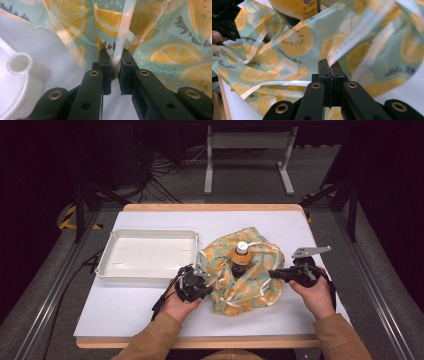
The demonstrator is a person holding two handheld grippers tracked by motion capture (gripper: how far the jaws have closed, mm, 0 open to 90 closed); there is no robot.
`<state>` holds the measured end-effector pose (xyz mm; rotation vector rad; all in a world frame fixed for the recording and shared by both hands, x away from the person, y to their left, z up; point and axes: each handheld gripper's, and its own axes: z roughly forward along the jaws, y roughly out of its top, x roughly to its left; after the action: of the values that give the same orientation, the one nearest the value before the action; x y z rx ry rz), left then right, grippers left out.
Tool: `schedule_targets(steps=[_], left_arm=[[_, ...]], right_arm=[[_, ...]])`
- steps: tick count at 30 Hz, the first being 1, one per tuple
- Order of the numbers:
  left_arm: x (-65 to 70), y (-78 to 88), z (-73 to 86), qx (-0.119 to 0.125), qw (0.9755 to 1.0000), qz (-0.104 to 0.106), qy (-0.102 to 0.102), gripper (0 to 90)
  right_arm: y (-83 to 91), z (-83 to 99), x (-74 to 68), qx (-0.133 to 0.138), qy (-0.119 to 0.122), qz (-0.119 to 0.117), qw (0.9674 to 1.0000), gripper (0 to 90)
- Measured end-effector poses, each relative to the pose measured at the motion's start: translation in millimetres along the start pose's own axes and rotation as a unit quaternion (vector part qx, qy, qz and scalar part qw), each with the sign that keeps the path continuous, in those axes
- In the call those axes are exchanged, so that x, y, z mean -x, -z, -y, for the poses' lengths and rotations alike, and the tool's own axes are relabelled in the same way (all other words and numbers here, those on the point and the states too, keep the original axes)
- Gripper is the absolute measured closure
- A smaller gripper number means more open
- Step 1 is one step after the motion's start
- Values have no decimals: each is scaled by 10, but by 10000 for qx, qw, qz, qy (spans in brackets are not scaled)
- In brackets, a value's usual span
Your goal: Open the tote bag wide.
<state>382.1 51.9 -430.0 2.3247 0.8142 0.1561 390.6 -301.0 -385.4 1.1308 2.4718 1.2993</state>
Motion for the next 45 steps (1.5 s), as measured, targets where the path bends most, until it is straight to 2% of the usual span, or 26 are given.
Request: schedule_targets(steps=[2,6,8,14,18,22,27,31,33,36,38,40,45], left_arm=[[-4,-2,4,-23,10000,-18,18,825],[-32,-15,23,-83,9999,-29,69,825],[-45,-19,30,-116,9999,-35,86,825],[-74,-19,44,-134,9998,-54,138,826],[-81,-23,48,-130,9998,-39,166,819],[-72,10,54,-78,9998,-49,180,793],[-52,172,65,225,9995,20,219,703],[-56,336,77,473,9985,47,288,567],[-61,418,76,603,9976,55,327,483],[-76,523,70,813,9956,188,434,422],[-72,604,51,912,9949,157,392,377],[-40,681,16,1049,9937,158,351,368],[129,780,-184,1341,9908,180,77,354]], right_arm=[[23,12,19,-28,-26,48,10000,900],[110,95,142,-181,-289,164,9993,900],[137,151,199,-279,-368,285,9985,900],[154,261,363,-471,-633,414,9960,900],[188,336,470,-491,-821,449,9944,891],[225,349,466,-445,-833,434,9946,836],[302,294,412,-234,-796,354,9959,739],[353,259,365,-78,-717,327,9969,626],[393,237,346,45,-707,287,9971,580],[455,208,318,207,-686,258,9971,535],[505,187,298,324,-652,229,9971,522],[550,168,283,443,-618,250,9968,517],[581,132,234,595,-582,233,9963,520]])
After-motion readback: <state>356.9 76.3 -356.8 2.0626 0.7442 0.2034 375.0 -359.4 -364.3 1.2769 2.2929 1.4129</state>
